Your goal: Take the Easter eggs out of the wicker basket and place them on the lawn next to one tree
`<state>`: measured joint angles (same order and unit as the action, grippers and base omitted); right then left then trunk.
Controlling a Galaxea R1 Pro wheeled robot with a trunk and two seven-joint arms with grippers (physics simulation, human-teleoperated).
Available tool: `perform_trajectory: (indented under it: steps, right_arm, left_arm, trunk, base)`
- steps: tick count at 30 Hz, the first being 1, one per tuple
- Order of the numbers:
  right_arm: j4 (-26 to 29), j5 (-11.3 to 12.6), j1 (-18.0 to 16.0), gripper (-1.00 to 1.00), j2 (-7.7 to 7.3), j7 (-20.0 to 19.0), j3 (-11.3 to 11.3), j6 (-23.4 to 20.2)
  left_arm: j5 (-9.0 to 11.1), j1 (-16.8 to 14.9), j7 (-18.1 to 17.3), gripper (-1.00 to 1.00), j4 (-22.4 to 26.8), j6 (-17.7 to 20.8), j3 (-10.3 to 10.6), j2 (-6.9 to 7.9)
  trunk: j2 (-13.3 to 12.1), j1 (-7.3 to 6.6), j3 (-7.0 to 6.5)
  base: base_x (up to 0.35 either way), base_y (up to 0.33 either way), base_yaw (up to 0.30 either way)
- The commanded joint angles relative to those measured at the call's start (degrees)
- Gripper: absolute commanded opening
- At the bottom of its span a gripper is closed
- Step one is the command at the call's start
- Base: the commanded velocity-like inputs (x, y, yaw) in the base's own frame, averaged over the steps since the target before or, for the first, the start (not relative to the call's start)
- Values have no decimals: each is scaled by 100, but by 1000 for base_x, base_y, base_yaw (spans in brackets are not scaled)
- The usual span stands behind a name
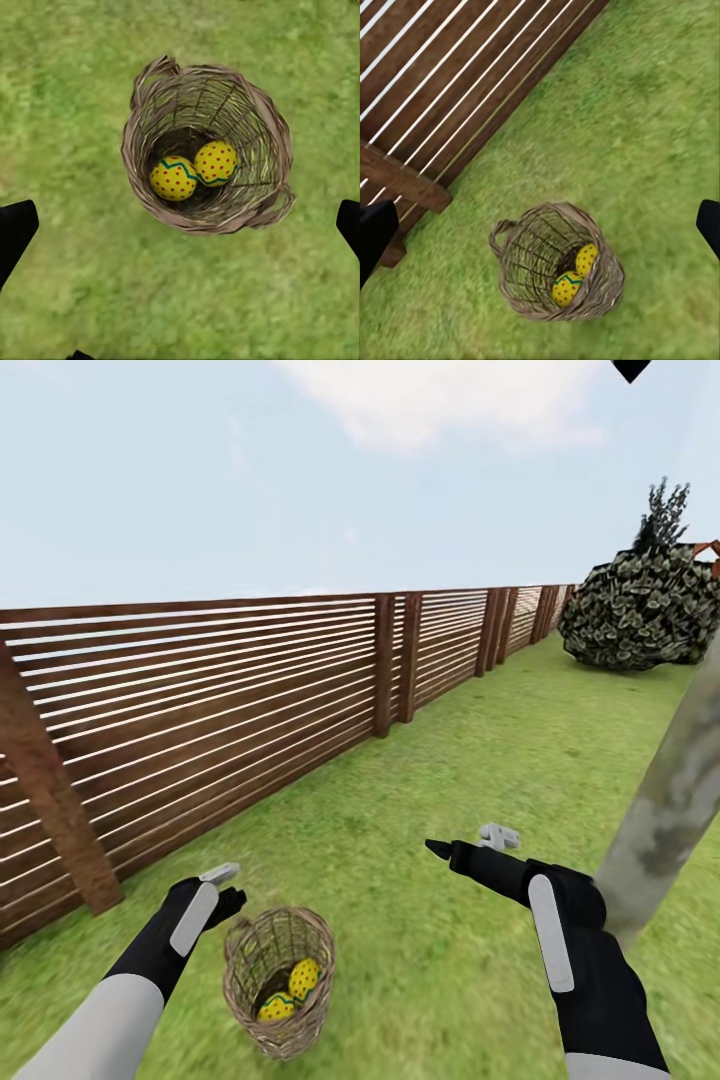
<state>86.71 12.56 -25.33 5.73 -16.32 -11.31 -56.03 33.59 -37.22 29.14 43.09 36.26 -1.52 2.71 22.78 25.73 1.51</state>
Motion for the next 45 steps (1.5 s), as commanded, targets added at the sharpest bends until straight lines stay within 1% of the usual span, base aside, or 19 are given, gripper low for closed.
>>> perform_trajectory:
  steps: [1, 7, 15, 24, 33, 45]
  right_arm:
    - [4, -17, -7, 100, 7, -38, -17, -30]
    - [4, -17, -7, 100, 6, -38, -28, -36]
    - [4, -12, -8, 100, 7, -45, -27, -31]
    - [4, -18, -15, 100, -1, -39, -36, -39]
    - [4, -17, -16, 100, 1, -38, -70, -40]
    - [4, -16, -16, 100, 7, -40, -84, -38]
  left_arm:
    - [60, -4, 48, 100, 10, 13, 2, 1]
    - [60, -4, 48, 100, 21, 13, 2, 1]
    - [60, -4, 48, 100, 52, 13, 8, -5]
    - [60, -4, 40, 100, 58, 13, 11, -2]
    - [60, -4, 40, 100, 59, 13, 7, -2]
    - [60, -4, 40, 100, 40, 13, 6, -4]
  trunk:
    - [14, 5, 20]
    - [14, 5, 52]
    - [14, 5, 62]
    - [14, 5, 93]
    - [14, 5, 127]
    - [14, 5, 153]
  base:
    - [134, 82, -22]
    - [84, 29, -40]
    - [12, 3, -16]
    - [1, 72, -176]
    - [0, 211, -213]
    - [0, 297, -24]
